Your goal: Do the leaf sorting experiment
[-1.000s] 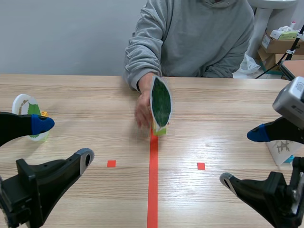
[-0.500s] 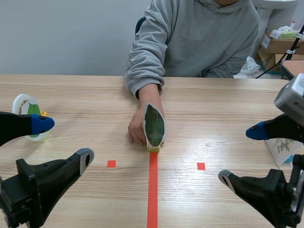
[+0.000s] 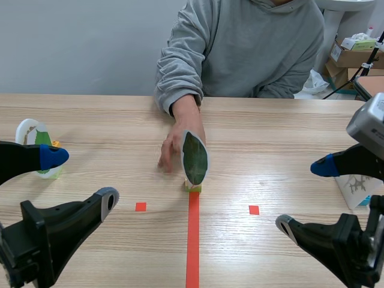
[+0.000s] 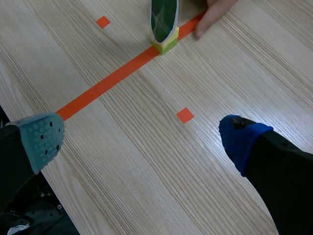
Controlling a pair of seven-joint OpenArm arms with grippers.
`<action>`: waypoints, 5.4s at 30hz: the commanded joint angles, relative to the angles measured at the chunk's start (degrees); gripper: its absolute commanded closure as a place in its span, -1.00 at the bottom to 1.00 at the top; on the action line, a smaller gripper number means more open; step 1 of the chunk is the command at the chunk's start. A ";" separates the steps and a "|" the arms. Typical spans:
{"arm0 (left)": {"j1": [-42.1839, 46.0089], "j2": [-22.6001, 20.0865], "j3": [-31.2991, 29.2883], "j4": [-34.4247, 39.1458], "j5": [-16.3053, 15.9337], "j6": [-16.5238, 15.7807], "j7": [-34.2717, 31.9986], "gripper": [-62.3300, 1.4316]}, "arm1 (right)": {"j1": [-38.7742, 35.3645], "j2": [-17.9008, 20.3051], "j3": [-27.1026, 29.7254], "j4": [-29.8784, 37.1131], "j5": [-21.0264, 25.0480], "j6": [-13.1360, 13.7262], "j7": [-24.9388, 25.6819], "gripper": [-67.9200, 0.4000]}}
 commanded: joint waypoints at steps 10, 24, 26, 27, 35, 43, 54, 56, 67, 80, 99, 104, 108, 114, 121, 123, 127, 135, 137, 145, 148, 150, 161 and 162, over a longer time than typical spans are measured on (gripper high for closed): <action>-0.17 0.26 -0.04 0.44 -0.39 -0.15 -0.83 -1.00 | 0.42 0.28 0.94 0.35 0.61 0.44 0.66 -1.00; -0.20 0.13 -0.04 0.44 -0.15 -0.13 -0.98 -1.00 | 0.74 0.31 0.96 0.35 2.78 0.44 1.07 -1.00; -0.20 0.13 -0.04 0.44 -0.15 -0.13 -0.98 -1.00 | 0.72 0.31 0.96 0.35 2.75 0.44 0.98 -1.00; -0.20 0.13 -0.04 0.44 -0.17 -0.13 -0.98 -1.00 | 0.72 0.31 0.96 0.35 2.75 0.44 0.70 -1.00; -0.20 0.13 -0.04 0.44 -0.17 -0.13 -0.98 -1.00 | 0.72 0.31 0.96 0.35 2.75 0.44 0.39 -1.00; -0.20 0.13 -0.04 0.44 -0.17 -0.13 -0.98 -1.00 | 0.72 0.31 0.96 0.35 2.75 0.44 0.39 -1.00; -0.20 0.13 -0.04 0.44 -0.17 -0.15 -0.98 -1.00 | 0.72 0.31 0.96 0.35 2.75 0.44 0.39 -1.00; -0.20 0.13 -0.04 0.44 -0.17 -0.15 -0.98 -1.00 | 0.72 0.31 0.96 0.35 2.75 0.44 0.39 -1.00; -0.20 0.13 -0.04 0.44 0.07 -0.15 -0.98 -1.00 | 0.70 0.31 0.96 0.35 2.75 0.44 0.33 -1.00; -5.44 -2.99 0.72 -3.32 1.57 -0.15 -0.90 -1.00 | 0.70 0.33 0.96 0.35 2.75 0.44 -0.07 -1.00; -32.35 -10.97 22.10 -27.74 10.64 -0.33 -3.65 -1.00 | 0.72 0.33 0.96 0.35 2.69 0.44 -0.04 -1.00; -40.11 -10.78 28.46 -34.67 12.74 -0.33 -5.66 -1.00 | 0.72 0.31 0.96 0.35 2.56 0.44 0.00 -1.00; -45.51 -9.07 32.70 -38.80 12.81 -0.33 -6.05 -1.00 | 0.72 0.31 0.96 0.35 2.51 0.44 0.00 -1.00; -51.45 -4.02 38.38 -43.50 12.79 -0.33 -6.43 -1.00 | 0.72 0.28 0.96 0.33 1.86 0.44 0.02 -1.00; -56.63 3.13 41.64 -50.99 14.08 -0.09 -7.52 -1.00 | 0.72 0.28 0.96 0.33 1.27 0.44 0.07 -1.00; -57.86 4.90 41.90 -53.27 14.99 -0.11 -8.44 -1.00 | 0.72 0.28 0.96 0.33 1.27 0.44 0.07 -1.00; -59.63 7.89 41.97 -57.33 15.32 -0.07 -9.07 -1.00 | 0.72 0.28 0.96 0.33 1.27 0.44 0.11 -1.00; -60.81 11.10 41.97 -61.86 16.63 -0.11 -11.41 -1.00 | 0.72 0.28 0.96 0.33 1.25 0.44 0.24 -1.00; -60.70 11.47 41.97 -61.88 16.61 -0.11 -11.41 -1.00 | 0.72 0.28 0.96 0.33 1.25 0.44 0.24 -1.00; -60.65 13.31 41.97 -61.88 16.63 -0.09 -11.63 -1.00 | 0.72 0.28 0.96 0.33 1.25 0.44 0.24 -1.00; -60.65 13.77 41.97 -61.88 16.63 -0.09 -11.65 -1.00 | 0.72 0.26 0.96 0.33 1.25 0.44 0.26 -1.00; -60.65 13.81 41.97 -61.88 16.63 -0.02 -11.65 -1.00 | 0.72 0.26 0.96 0.33 1.25 0.44 0.26 -1.00; -60.61 13.81 41.97 -61.88 17.66 0.31 -12.46 -0.03 | 0.72 0.26 0.96 0.33 1.22 0.44 0.24 -1.00; -60.61 13.81 41.97 -61.88 17.66 0.31 -12.52 0.08 | 0.72 0.26 0.96 0.33 1.22 0.44 0.24 -1.00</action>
